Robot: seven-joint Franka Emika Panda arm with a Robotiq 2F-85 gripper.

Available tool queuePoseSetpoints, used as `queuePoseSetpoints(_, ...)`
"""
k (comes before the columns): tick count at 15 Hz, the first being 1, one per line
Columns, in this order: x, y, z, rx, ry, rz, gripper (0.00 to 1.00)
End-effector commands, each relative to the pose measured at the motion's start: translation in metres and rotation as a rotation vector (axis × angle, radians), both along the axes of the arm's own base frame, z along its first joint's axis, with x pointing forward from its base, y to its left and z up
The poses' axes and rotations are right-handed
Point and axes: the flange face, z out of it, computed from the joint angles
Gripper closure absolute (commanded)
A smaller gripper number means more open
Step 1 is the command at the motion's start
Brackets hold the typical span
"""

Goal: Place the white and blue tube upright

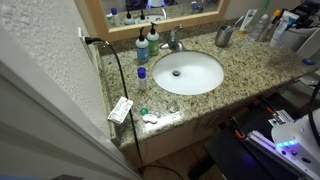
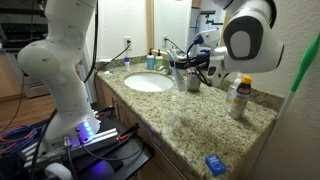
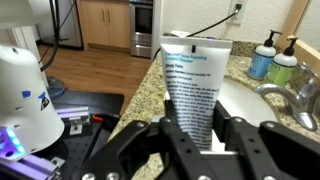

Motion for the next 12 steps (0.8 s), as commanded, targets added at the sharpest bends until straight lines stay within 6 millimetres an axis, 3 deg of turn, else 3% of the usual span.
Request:
queuePoseSetpoints(1,0.001,0.003,-0.008,0.036,0.008,0.003,0.61)
queuePoseSetpoints(3,0.001,0.004,-0.019,0.065,0.023,0.002,0.61)
queuePoseSetpoints(4,0.001,0.005,-0.02,0.069,0.025,0.002,0.86)
queuePoseSetpoints(12,0.012,0.009,-0.101,0.294,0.099,-0.12,0.86)
